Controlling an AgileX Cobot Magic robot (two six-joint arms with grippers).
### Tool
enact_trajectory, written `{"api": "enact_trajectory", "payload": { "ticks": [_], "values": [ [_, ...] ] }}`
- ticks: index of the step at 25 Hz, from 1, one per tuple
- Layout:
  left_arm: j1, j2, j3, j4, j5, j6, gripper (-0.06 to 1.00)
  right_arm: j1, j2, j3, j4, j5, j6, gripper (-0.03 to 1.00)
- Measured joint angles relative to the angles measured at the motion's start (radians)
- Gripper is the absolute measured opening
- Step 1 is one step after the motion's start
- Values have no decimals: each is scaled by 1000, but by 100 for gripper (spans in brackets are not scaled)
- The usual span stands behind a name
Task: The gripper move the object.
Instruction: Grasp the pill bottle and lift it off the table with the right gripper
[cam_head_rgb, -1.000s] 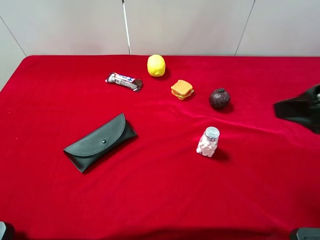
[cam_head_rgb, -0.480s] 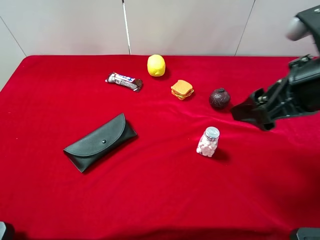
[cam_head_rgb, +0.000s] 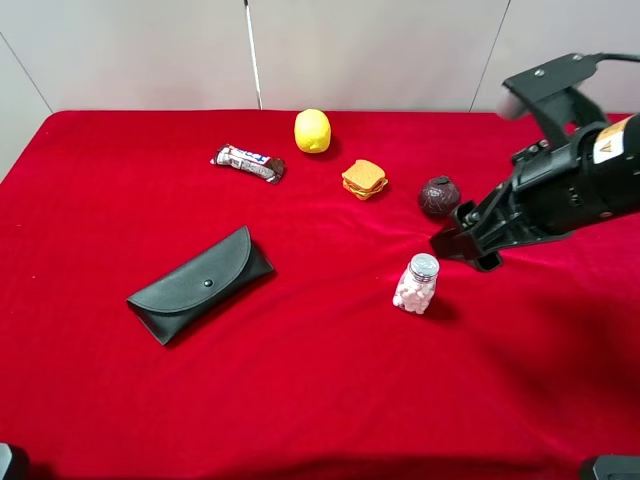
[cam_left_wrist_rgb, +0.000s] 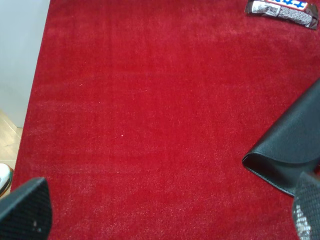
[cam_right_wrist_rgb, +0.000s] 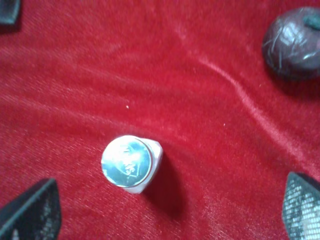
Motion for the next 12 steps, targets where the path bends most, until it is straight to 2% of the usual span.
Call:
{"api": "enact_trajectory", "payload": {
  "ticks": [12],
  "values": [
    [0,0,0,0,0,0,95,0,98,-1,13,-26,-7,67]
  ]
}}
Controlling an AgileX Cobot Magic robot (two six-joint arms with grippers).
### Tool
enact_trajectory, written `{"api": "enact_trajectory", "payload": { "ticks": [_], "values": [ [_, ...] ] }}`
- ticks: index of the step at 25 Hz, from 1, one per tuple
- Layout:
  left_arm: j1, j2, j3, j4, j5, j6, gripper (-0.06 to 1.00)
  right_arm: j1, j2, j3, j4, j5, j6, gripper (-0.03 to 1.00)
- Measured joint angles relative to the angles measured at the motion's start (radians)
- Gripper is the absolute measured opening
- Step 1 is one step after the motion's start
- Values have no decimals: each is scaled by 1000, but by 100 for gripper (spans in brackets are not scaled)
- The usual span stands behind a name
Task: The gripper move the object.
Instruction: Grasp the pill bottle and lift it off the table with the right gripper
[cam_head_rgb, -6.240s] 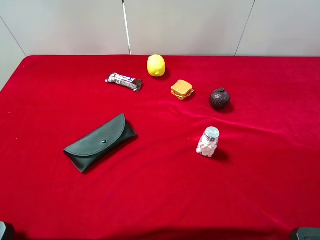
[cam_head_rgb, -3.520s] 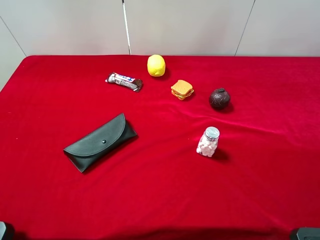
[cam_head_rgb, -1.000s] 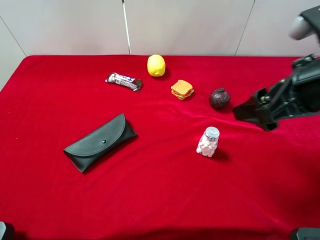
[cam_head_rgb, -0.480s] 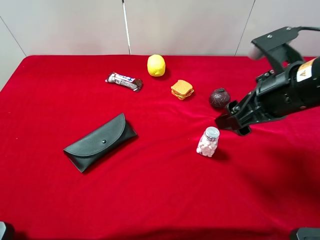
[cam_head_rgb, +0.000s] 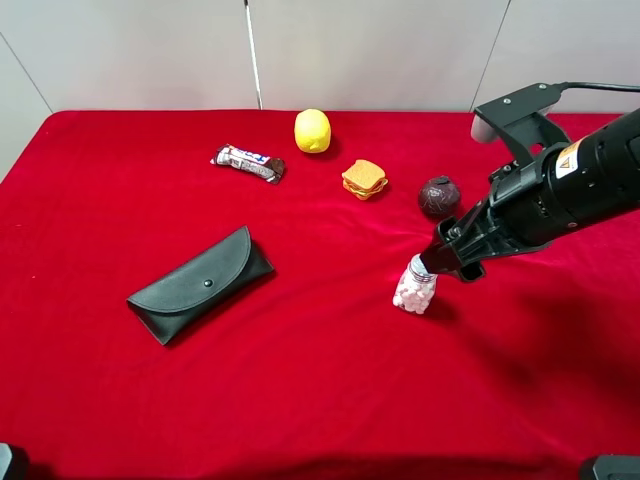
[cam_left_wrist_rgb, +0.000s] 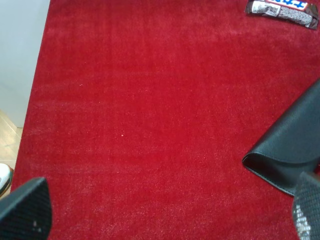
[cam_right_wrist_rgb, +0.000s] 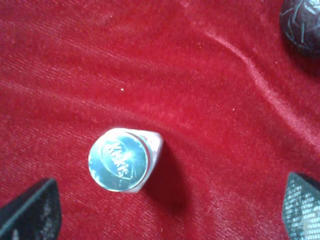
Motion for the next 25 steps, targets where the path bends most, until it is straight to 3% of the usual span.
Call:
{"api": "enact_trajectory", "payload": {
  "ticks": [11,25],
  "values": [
    [0,0,0,0,0,0,95,76,54,0,17,-67,-17,67],
    [0,0,0,0,0,0,95,76,218,0,24,-132,-20,67]
  ]
}}
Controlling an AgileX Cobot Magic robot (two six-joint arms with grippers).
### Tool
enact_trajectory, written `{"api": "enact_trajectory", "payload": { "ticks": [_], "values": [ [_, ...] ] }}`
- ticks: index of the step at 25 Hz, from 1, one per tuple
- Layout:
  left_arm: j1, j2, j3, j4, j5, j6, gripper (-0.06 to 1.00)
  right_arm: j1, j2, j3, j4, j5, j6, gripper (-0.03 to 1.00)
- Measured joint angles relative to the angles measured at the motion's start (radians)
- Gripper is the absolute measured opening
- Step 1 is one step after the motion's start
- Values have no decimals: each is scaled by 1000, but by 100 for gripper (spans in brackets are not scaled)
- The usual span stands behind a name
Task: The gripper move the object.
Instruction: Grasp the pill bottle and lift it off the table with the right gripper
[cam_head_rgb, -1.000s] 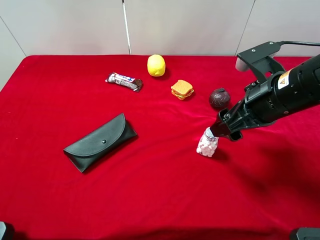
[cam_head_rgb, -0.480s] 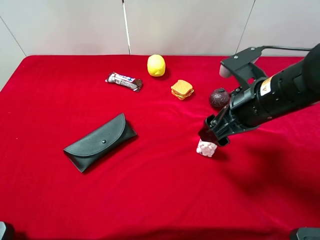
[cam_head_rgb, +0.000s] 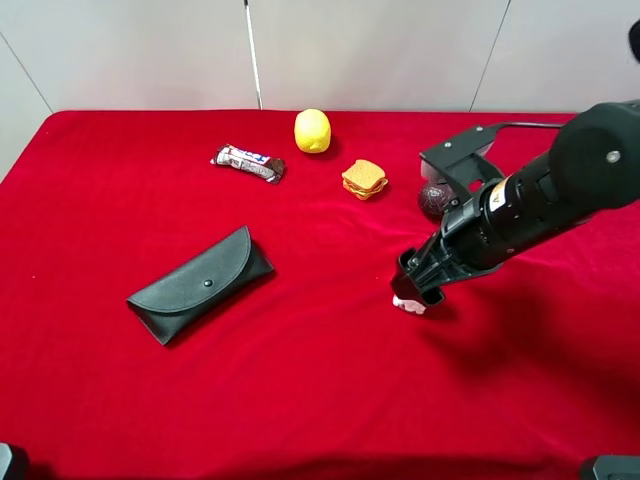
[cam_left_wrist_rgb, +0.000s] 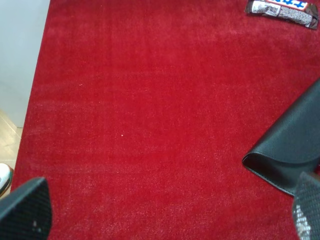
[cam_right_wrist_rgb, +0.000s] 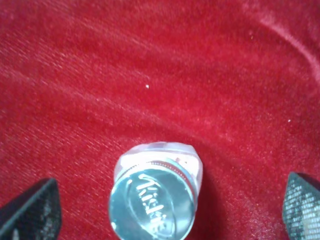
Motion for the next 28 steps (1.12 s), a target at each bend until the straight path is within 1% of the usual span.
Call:
{"api": "enact_trajectory", "payload": {
  "ticks": [9,20,28],
  "values": [
    [0,0,0,0,0,0,95,0,55,-1,0,-20,0,67],
    [0,0,0,0,0,0,95,0,146,-2,0,-91,0,67],
    [0,0,0,0,0,0,95,0,158,-2,0,-95,0,67]
  ]
}}
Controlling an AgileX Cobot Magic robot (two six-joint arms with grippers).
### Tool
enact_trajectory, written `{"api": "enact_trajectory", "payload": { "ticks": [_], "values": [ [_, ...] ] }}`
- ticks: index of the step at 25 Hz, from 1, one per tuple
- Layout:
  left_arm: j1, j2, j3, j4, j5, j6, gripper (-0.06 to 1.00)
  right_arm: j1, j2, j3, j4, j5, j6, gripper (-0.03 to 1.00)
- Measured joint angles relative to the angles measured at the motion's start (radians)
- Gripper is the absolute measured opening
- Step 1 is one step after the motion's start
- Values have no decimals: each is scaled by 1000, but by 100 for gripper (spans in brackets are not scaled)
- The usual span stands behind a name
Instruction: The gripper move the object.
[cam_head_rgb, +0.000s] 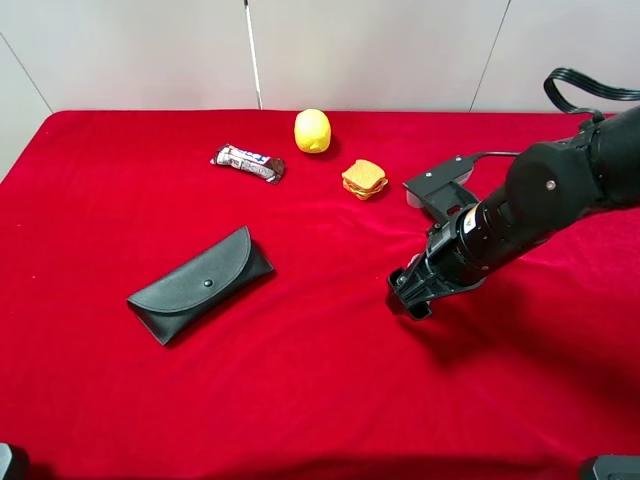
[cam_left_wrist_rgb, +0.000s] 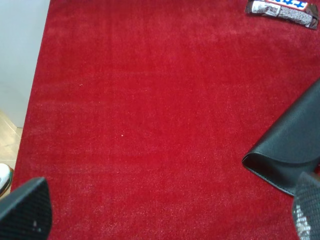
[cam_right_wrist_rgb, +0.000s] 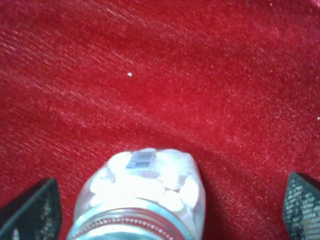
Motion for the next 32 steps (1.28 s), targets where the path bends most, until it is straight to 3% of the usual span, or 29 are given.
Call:
{"api": "enact_trajectory", "payload": {
  "ticks": [10,21,32],
  "values": [
    [0,0,0,0,0,0,95,0,0,0,0,0,0,63],
    [0,0,0,0,0,0,95,0,0,0,0,6,0,33],
    [0,0,0,0,0,0,95,0,0,0,3,9,0,33]
  ]
}}
